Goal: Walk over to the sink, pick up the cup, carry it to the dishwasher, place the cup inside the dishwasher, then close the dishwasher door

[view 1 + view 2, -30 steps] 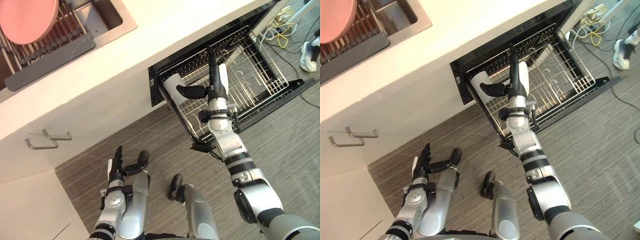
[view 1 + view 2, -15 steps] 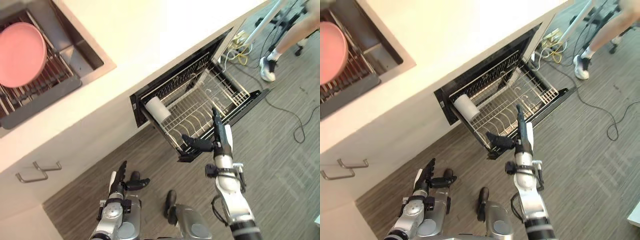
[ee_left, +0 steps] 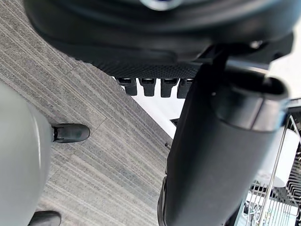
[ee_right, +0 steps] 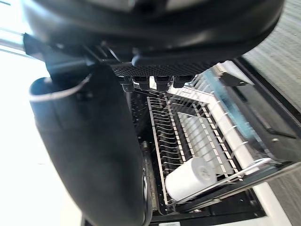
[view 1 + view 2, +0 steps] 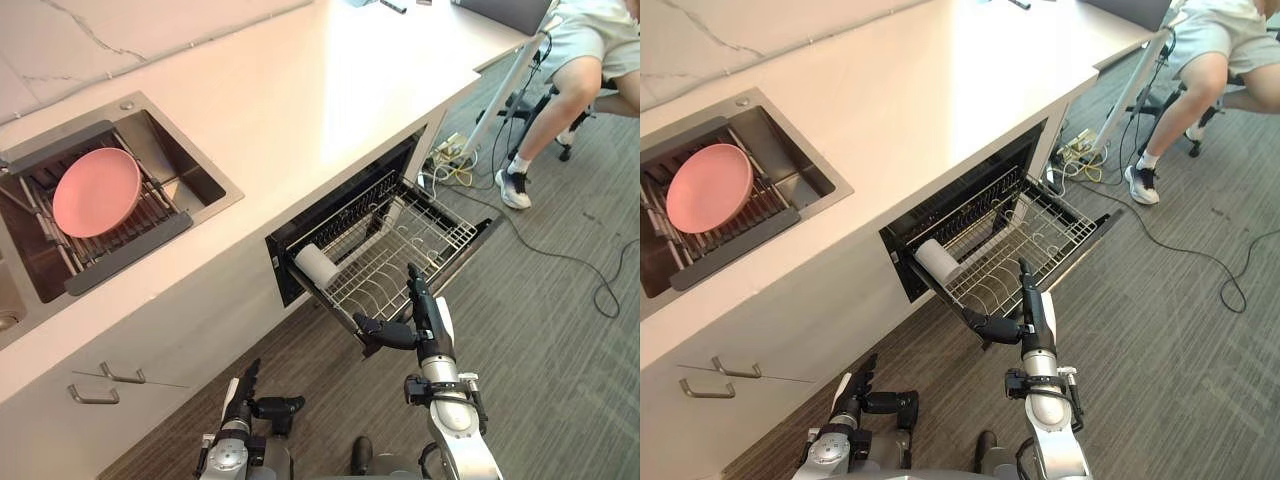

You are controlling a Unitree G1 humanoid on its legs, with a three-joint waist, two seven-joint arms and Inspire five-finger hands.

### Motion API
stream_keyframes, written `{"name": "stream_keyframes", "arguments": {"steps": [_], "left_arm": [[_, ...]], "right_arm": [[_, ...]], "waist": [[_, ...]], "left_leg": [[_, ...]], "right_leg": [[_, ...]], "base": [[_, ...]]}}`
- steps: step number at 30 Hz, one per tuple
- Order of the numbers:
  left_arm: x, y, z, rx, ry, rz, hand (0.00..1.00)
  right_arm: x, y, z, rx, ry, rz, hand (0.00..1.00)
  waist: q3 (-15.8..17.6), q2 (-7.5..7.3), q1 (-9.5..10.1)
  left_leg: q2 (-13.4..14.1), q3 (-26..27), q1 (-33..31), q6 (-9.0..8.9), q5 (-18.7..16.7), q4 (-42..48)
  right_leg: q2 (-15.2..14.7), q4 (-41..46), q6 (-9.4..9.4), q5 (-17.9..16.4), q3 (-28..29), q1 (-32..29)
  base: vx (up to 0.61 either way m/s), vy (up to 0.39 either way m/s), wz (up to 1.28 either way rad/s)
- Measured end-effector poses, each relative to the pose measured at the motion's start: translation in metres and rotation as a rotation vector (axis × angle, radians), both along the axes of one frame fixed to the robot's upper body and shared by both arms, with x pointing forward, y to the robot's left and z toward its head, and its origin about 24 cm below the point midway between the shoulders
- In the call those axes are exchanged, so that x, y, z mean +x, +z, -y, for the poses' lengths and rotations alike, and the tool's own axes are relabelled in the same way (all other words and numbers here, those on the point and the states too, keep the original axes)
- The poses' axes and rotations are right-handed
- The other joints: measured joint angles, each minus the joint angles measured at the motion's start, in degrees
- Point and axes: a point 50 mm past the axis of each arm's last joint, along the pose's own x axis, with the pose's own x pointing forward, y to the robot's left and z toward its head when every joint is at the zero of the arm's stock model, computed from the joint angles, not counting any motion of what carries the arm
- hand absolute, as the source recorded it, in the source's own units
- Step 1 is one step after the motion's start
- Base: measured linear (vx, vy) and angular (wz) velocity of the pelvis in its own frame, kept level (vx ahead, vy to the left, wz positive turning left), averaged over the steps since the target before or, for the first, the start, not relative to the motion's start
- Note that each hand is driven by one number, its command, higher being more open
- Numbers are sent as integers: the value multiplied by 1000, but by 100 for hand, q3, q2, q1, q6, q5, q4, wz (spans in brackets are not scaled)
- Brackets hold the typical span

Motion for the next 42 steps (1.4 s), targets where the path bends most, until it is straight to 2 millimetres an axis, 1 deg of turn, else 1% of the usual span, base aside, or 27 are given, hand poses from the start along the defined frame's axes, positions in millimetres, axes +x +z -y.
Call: {"name": "stream_keyframes", "arguments": {"steps": [5,9,10,11,13,14,15,18,20,22,23,24,25,26,27,28,29,30,31,32,33,34,35,36,38,39,42], "left_arm": [[-5,-4,0,-1,9,-27,100],[-8,-6,1,1,12,-36,100],[-8,-6,2,7,11,-34,100],[-8,-6,2,8,13,-34,100],[-6,-6,5,1,12,-32,100],[-7,-6,6,-1,12,-32,100],[-7,-6,6,-1,14,-33,100],[-8,-7,4,7,16,-37,100],[-9,-7,3,14,10,-42,100],[-9,-7,-1,26,9,-42,100],[-9,-6,-4,32,7,-40,100],[-9,-6,-5,36,3,-40,100],[-9,-6,-5,38,-1,-39,100],[-9,-6,-6,40,-1,-43,100],[-12,-8,-7,44,0,-56,100],[-14,-9,-7,45,2,-63,100],[-13,-8,-8,50,3,-60,100],[-14,-9,-11,60,8,-67,100],[-13,-9,-11,61,5,-70,100],[-14,-9,-10,60,5,-72,100],[-15,-10,-10,59,4,-77,100],[-16,-10,-10,59,4,-81,100],[-17,-10,-14,66,-4,-82,100],[-15,-11,-13,67,-3,-91,100],[-21,-14,-7,43,29,-105,100],[-22,-15,-5,35,40,-106,100],[-20,-14,-5,40,20,-106,100]], "right_arm": [[3,19,-6,-19,21,95,100],[4,38,-8,-30,35,189,100],[4,43,-8,-42,42,213,100],[4,45,-8,-53,46,223,100],[7,51,-3,-85,30,255,100],[8,52,-1,-95,24,262,100],[11,54,0,-106,17,274,100],[16,60,-5,-109,8,306,100],[17,62,-9,-108,15,317,100],[21,66,-11,-110,24,336,100],[22,67,-12,-113,23,343,100],[22,68,-10,-115,13,347,100],[23,69,-6,-126,-6,351,100],[23,68,-4,-133,-10,349,100],[23,67,0,-146,-21,338,100],[23,67,5,-163,-33,339,100],[24,68,6,-169,-39,342,100],[24,70,6,-186,-36,351,100],[25,73,6,-189,-35,364,100],[26,74,6,-189,-34,372,100],[26,81,6,-190,-34,398,100],[26,85,6,-189,-36,419,100],[23,98,6,-178,-41,475,100],[22,106,8,-183,-45,518,100],[19,117,11,-202,-39,571,100],[18,121,12,-199,-40,588,100],[16,117,19,-170,-67,566,100]], "waist": [[-76,116,-31],[-120,264,14],[-123,294,42],[-124,319,50],[-139,373,-3],[-152,410,2],[-134,449,21],[-132,443,114],[-117,421,128],[-52,314,131],[-2,197,129],[1,135,120],[9,117,81],[7,119,44],[4,115,-83],[-26,140,-159],[-28,115,-210],[-37,79,-251],[-30,81,-276],[-27,85,-280],[-33,76,-288],[-41,60,-292],[-59,-87,-287],[-28,-7,-335],[-162,233,-200],[-184,275,-188],[-174,258,-211]], "left_leg": [[-41,-222,32,-26,83,-71],[-105,-612,-108,-62,156,-26],[-107,-515,-222,8,94,-11],[-47,-218,-300,33,35,27],[301,1425,-518,189,-101,312],[390,1758,-541,180,-89,374],[390,1870,-528,82,78,407],[252,1851,-454,158,8,380],[158,1868,-372,182,-106,416],[-95,1953,-183,256,-360,513],[-227,1979,-88,289,-417,516],[-358,1979,-49,329,-514,622],[-449,1907,-62,376,-715,796],[-487,1842,-31,439,-781,813],[-561,1596,70,495,-836,827],[-504,1342,158,529,-854,775],[-469,1195,169,545,-867,766],[-391,921,182,577,-873,767],[-331,677,265,550,-895,769],[-304,596,321,492,-875,777],[-301,400,430,437,-912,794],[-328,317,459,401,-937,833],[-520,183,463,308,-1043,1042],[-542,48,483,278,-1177,1234],[-325,-13,467,182,-1294,1296],[-216,-40,455,144,-1320,1266],[-69,-97,427,11,-1447,1503]], "right_leg": [[-12,-50,4,8,-225,120],[-14,3,-17,-76,-697,217],[-14,36,-33,-102,-842,189],[-15,11,-33,-101,-959,205],[-128,-43,-15,-110,-1355,238],[-138,-29,19,-135,-1402,240],[-189,41,81,-184,-1436,262],[-318,38,132,-213,-1369,324],[-450,115,222,-277,-1360,389],[-814,594,298,-638,-1337,406],[-1003,792,262,-821,-1346,403],[-1185,976,224,-959,-1391,412],[-1315,1440,75,-1039,-1381,404],[-1423,1870,-84,-1023,-1303,278],[-1476,2810,-628,-771,-882,-72],[-1322,3569,-896,-538,-337,-506],[-1125,3709,-719,-712,-76,-665],[-650,3692,-594,-1049,371,-937],[-201,3486,-521,-1210,809,-1173],[5,3311,-477,-1230,1020,-1267],[291,2814,-378,-1169,1380,-1394],[363,2461,-284,-1071,1503,-1426],[301,1630,-308,-202,1637,-1471],[271,1804,-172,-16,1575,-1431],[416,1295,-228,18,1469,-1142],[500,1016,-277,93,1412,-1002],[599,639,-358,223,1166,-650]], "base": [[-70,11,24],[-36,-39,55],[-51,-39,60],[-43,-42,76],[30,-22,91],[92,9,62],[77,18,27],[85,45,9],[71,69,2],[82,124,1],[86,132,7],[128,135,14],[125,87,23],[224,151,57],[261,124,88],[277,115,98],[262,15,101],[260,-26,104],[264,-32,101],[264,-50,100],[211,-53,80],[263,-81,102],[284,-118,99],[284,-108,89],[274,-81,29],[281,-75,5],[173,-62,30]]}}
